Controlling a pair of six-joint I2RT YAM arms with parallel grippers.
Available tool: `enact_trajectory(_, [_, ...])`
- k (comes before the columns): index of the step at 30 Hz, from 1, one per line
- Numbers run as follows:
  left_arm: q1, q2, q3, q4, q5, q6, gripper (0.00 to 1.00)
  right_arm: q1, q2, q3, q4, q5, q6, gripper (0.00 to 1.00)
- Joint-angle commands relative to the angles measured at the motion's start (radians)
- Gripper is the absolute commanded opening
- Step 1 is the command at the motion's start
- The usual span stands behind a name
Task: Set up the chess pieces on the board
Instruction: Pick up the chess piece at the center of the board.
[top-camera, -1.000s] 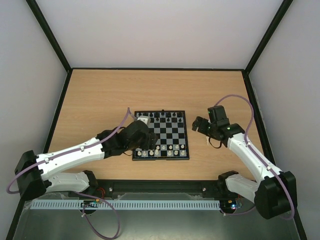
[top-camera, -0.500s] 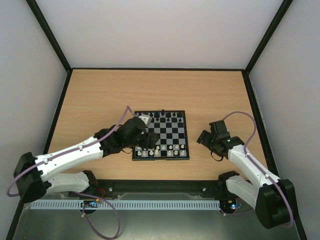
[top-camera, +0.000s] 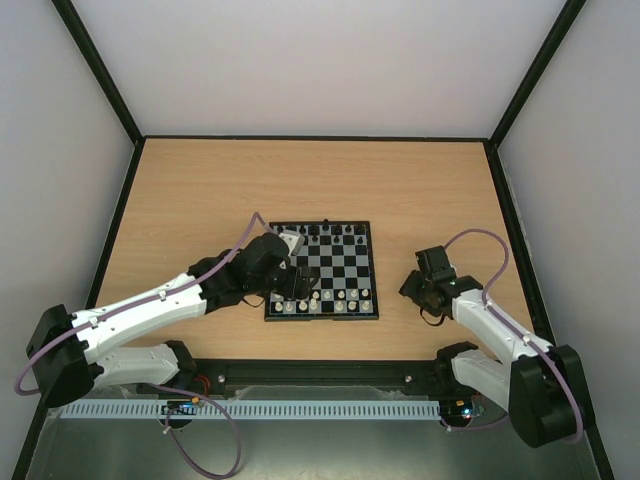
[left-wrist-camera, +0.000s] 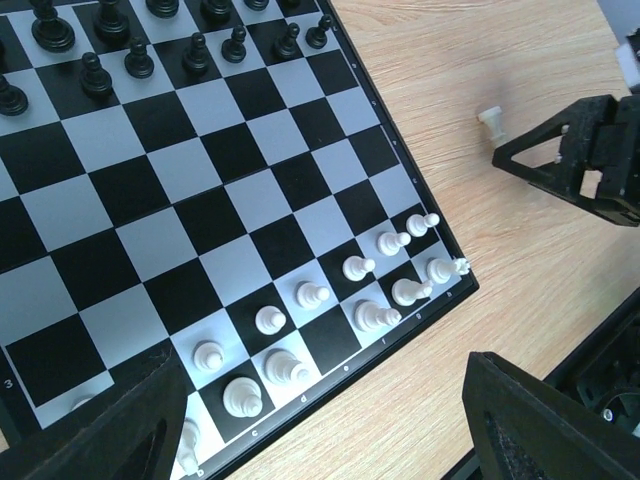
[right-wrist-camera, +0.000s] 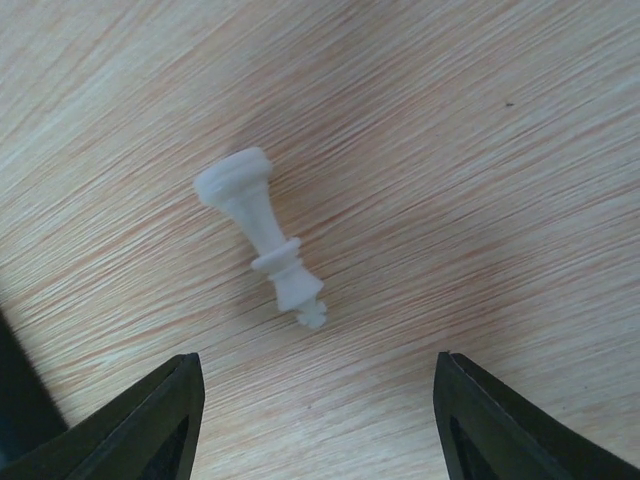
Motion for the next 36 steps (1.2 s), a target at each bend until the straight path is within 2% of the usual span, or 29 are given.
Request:
enact_trajectory(1, [0.009, -0.025, -0.012, 0.020, 0.022, 0.017, 0.79, -0.004, 0.061, 0.035, -0.006, 0.060, -0.020, 0.62])
enact_trajectory(17, [0.022, -0.026, -0.018, 0.025, 0.034, 0.017, 0.79, 0.012, 0.245, 0.113, 0.006, 0.110, -0.090, 0.46])
enact_trajectory(24, [0.024, -0.017, -0.013, 0.022, 0.030, 0.014, 0.79, 0.014, 0.280, 0.118, 0.027, 0.112, -0.108, 0.32])
enact_trajectory(29, [0.025, -0.005, -0.010, 0.022, 0.025, 0.005, 0.79, 0.019, 0.271, 0.119, 0.033, 0.087, -0.124, 0.20])
enact_trajectory(36, [0.025, -0.003, -0.002, 0.014, 0.023, -0.011, 0.79, 0.023, 0.153, 0.136, -0.004, -0.019, -0.160, 0.14])
